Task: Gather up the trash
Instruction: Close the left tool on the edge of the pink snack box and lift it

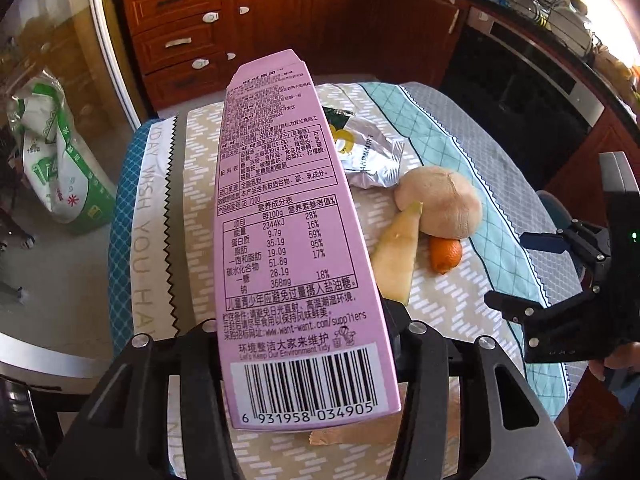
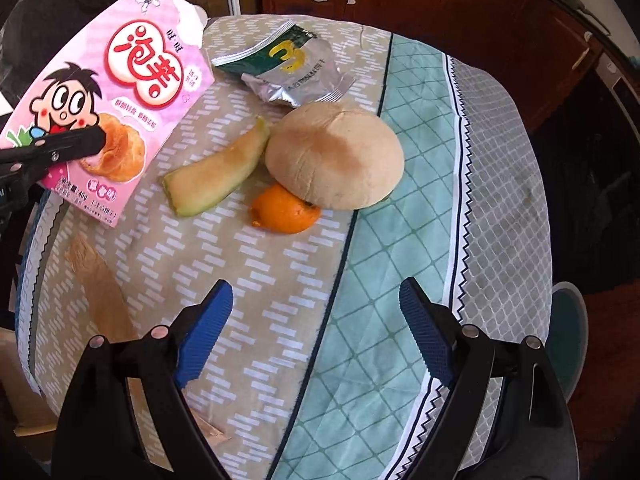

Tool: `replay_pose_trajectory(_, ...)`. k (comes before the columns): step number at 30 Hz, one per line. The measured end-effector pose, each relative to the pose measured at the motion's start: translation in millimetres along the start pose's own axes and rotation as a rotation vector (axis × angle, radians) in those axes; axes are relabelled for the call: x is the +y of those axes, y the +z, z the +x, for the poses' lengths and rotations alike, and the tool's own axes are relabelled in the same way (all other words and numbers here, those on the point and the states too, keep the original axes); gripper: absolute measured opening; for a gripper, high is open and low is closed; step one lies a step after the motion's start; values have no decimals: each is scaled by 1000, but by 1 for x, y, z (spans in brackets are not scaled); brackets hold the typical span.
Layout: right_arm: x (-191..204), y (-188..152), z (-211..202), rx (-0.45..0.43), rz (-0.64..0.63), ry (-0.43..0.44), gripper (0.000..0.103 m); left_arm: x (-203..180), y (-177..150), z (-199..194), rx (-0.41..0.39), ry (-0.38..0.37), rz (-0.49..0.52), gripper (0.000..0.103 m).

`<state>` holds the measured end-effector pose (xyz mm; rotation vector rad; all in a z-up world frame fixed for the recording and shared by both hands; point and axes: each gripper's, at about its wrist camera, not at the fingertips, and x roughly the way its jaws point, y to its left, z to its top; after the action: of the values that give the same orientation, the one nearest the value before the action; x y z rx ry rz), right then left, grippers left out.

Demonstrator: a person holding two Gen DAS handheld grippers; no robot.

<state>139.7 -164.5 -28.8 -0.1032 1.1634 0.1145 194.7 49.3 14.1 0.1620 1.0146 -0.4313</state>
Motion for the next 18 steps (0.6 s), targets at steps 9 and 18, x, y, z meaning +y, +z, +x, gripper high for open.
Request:
replay_pose_trajectory(9, -19, 30, 10, -5, 64, 64, 81, -1, 12, 1, -25, -15, 15, 49)
replay_pose_trajectory(18, -1, 70, 51, 59, -45, 76, 89, 6, 13, 8, -22, -57, 23, 49)
